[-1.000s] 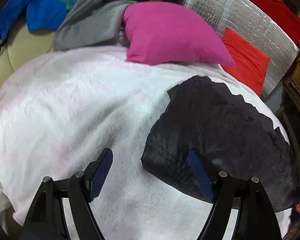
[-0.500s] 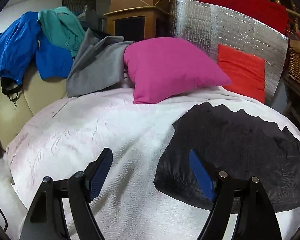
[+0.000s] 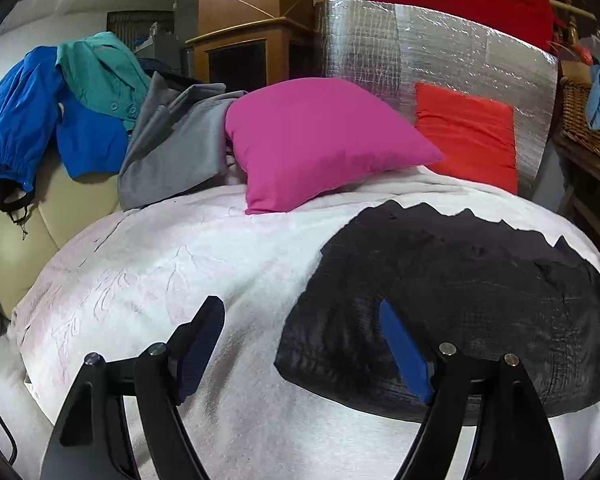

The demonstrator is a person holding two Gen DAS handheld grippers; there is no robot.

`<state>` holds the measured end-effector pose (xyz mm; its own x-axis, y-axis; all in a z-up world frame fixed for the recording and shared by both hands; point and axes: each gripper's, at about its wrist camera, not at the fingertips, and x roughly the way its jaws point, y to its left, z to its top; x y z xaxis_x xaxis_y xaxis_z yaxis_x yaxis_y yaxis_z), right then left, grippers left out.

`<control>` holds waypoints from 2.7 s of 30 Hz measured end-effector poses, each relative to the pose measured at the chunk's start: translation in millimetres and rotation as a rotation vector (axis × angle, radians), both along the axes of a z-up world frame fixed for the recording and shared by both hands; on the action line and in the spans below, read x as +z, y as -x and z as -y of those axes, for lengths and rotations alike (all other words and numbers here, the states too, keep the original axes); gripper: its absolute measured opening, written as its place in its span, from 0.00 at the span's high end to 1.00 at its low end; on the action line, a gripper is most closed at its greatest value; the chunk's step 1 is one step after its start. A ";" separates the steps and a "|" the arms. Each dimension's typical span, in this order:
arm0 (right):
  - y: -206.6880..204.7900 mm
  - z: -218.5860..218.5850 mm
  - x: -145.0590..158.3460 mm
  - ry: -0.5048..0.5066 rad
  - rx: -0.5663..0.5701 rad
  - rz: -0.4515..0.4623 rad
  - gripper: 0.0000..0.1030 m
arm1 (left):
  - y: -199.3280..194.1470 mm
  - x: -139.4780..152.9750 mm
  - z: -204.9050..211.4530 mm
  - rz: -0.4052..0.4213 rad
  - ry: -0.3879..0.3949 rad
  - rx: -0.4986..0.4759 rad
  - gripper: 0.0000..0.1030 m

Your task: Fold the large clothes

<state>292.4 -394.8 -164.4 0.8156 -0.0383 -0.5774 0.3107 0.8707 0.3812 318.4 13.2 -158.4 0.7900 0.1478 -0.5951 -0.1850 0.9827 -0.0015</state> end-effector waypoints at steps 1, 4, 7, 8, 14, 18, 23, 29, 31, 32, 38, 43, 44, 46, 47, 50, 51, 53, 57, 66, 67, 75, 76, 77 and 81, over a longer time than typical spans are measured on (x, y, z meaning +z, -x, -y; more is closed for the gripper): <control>-5.3 0.2 -3.6 -0.020 0.014 -0.020 0.37 | -0.4 -0.4 1.6 -0.002 -0.003 -0.002 0.22; -14.5 1.6 -20.3 -0.056 0.023 -0.096 0.38 | -2.1 -2.1 7.3 -0.009 -0.017 -0.011 0.22; -23.1 7.2 -41.3 -0.082 0.030 -0.211 0.39 | -5.2 -6.0 10.5 -0.025 -0.012 -0.022 0.22; -25.8 5.3 -48.8 -0.082 0.036 -0.247 0.39 | -8.0 -9.7 11.6 -0.045 -0.005 -0.029 0.21; -12.1 -2.5 -34.6 -0.061 0.044 -0.174 0.38 | -40.9 -59.7 15.6 -0.312 0.053 -0.065 0.19; -0.8 -9.4 -24.6 -0.111 0.124 -0.102 0.38 | -38.3 -46.9 2.6 -0.276 0.139 -0.057 0.19; -4.4 -24.1 -43.2 -0.451 0.390 -0.144 0.37 | -32.0 -41.9 -7.6 -0.291 0.366 -0.165 0.18; -14.5 -59.2 -87.0 -0.651 0.516 -0.343 0.36 | -26.6 -37.6 29.1 -0.285 0.308 -0.356 0.17; -17.2 -57.8 -97.5 -0.665 0.434 -0.360 0.34 | -28.9 -46.4 42.1 -0.318 0.216 -0.355 0.16; -21.4 -54.2 -102.3 -0.681 0.389 -0.356 0.34 | -31.3 -50.0 47.5 -0.330 0.195 -0.351 0.16; -16.2 -30.6 -104.2 -0.720 0.209 -0.209 0.35 | -32.7 -54.2 55.5 -0.326 0.142 -0.333 0.13; -6.3 -44.8 -64.8 -0.450 0.223 -0.108 0.54 | -25.6 -44.6 59.9 -0.256 0.076 -0.342 0.13; -9.6 -47.8 -67.1 -0.406 0.223 -0.141 0.54 | -25.5 -47.4 60.8 -0.265 0.063 -0.339 0.13; -15.9 -51.2 -84.4 -0.398 0.210 -0.251 0.53 | -23.4 -52.6 62.0 -0.285 0.051 -0.333 0.13; -17.3 -52.4 -90.0 -0.405 0.211 -0.284 0.53 | -21.9 -52.7 62.8 -0.283 0.043 -0.331 0.13; -8.7 -60.8 -71.2 -0.298 0.226 -0.279 0.41 | -8.7 -38.3 68.3 -0.211 -0.053 -0.319 0.13; 0.0 -63.9 -65.4 -0.253 0.223 -0.279 0.37 | -3.6 -31.6 69.8 -0.185 -0.083 -0.311 0.13; 16.3 -69.6 -55.8 -0.195 0.222 -0.268 0.35 | 10.4 -17.4 70.7 -0.139 -0.126 -0.291 0.13; 58.1 -58.4 -27.2 -0.061 0.168 -0.192 0.30 | 48.6 15.1 63.0 -0.064 -0.126 -0.269 0.13; 132.5 -94.9 73.9 0.224 0.174 -0.050 0.24 | 122.0 86.5 41.5 0.049 -0.127 -0.207 0.12; 143.5 -99.2 85.2 0.247 0.182 -0.033 0.24 | 133.0 95.5 39.3 0.064 -0.132 -0.200 0.11; 217.5 -121.3 145.0 0.309 0.166 0.081 0.18 | 202.8 153.7 21.6 0.197 -0.177 -0.140 0.04; 225.0 -122.4 149.3 0.312 0.161 0.083 0.18 | 211.0 159.9 20.0 0.210 -0.179 -0.141 0.03; 234.9 -124.9 154.5 0.318 0.157 0.083 0.18 | 217.7 165.5 18.0 0.219 -0.179 -0.142 0.02; 262.0 -134.6 168.6 0.343 0.153 0.088 0.18 | 246.0 185.9 12.7 0.246 -0.183 -0.135 0.02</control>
